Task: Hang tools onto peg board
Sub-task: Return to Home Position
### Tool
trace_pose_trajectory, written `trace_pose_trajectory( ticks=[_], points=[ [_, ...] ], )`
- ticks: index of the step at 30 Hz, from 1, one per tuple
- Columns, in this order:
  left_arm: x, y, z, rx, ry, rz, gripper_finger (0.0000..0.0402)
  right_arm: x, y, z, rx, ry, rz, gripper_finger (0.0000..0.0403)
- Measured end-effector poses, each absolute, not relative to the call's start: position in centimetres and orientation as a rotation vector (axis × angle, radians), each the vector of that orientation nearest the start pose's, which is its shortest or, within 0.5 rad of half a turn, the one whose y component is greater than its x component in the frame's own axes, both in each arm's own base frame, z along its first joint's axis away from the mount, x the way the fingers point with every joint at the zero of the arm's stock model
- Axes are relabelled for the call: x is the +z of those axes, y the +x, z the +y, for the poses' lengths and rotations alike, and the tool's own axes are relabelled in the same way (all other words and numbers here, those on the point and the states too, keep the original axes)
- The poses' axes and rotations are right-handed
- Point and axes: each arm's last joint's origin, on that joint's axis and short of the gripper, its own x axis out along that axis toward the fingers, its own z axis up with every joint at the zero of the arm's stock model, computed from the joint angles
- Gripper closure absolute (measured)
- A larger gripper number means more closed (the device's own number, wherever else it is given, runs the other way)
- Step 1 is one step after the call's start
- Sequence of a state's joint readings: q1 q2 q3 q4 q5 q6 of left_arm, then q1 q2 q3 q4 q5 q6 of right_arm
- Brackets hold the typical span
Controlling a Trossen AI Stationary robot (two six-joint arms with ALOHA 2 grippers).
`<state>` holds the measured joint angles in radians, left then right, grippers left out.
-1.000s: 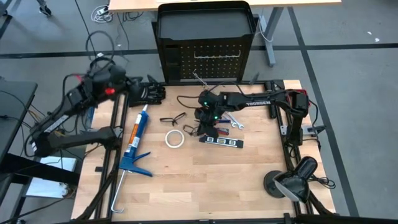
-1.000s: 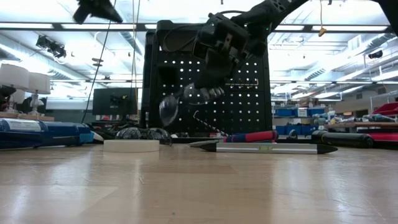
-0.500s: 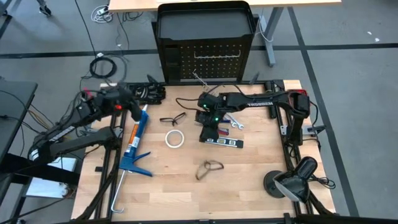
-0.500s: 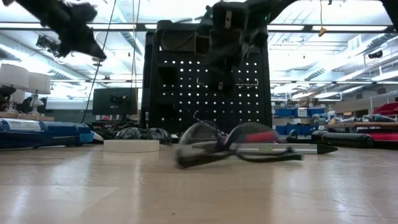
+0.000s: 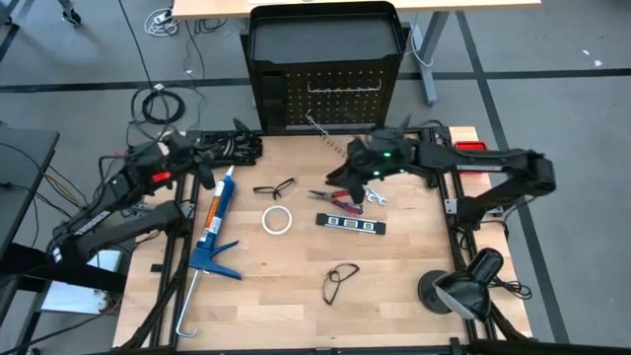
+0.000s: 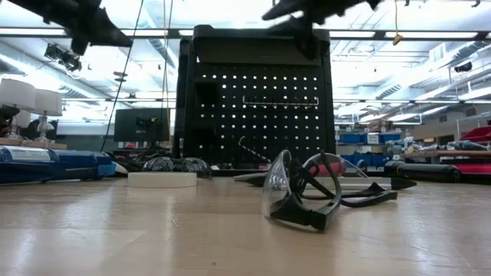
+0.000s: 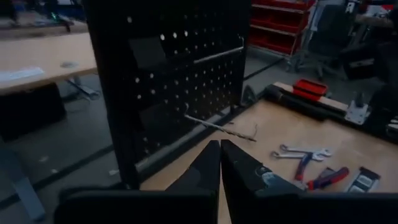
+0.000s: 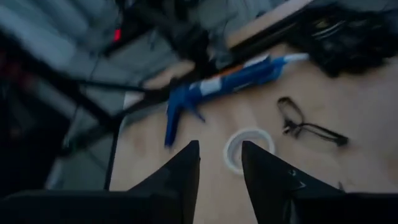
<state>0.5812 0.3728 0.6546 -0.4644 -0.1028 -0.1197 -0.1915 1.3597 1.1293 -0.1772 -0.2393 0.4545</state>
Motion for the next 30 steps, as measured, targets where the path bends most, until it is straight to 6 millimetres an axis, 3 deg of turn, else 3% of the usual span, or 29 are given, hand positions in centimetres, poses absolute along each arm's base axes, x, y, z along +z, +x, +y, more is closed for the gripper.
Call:
trace_pose_trajectory(
  ticks=[6, 14, 23, 30],
  points=[
    [29.6, 6.4, 4.4, 0.666, -0.151, 0.089, 0.0383, 29.4, 25.7, -5.5, -0.070, 0.634, 0.223, 0.0312],
    [27.2, 6.1, 4.0, 0.586, -0.284, -0.031, 0.0383, 25.9, 20.7, -4.5, -0.064, 0.624, 0.168, 0.0394],
    [25.5, 5.0, 3.2, 0.553, -0.318, -0.089, 0.0399, 22.7, 16.5, -3.7, -0.065, 0.805, 0.151, 0.0397],
    [24.0, 5.3, 3.2, 0.495, -0.386, -0.065, 0.0400, 21.8, 14.5, -3.2, -0.048, 0.872, 0.092, 0.0400]
  ],
)
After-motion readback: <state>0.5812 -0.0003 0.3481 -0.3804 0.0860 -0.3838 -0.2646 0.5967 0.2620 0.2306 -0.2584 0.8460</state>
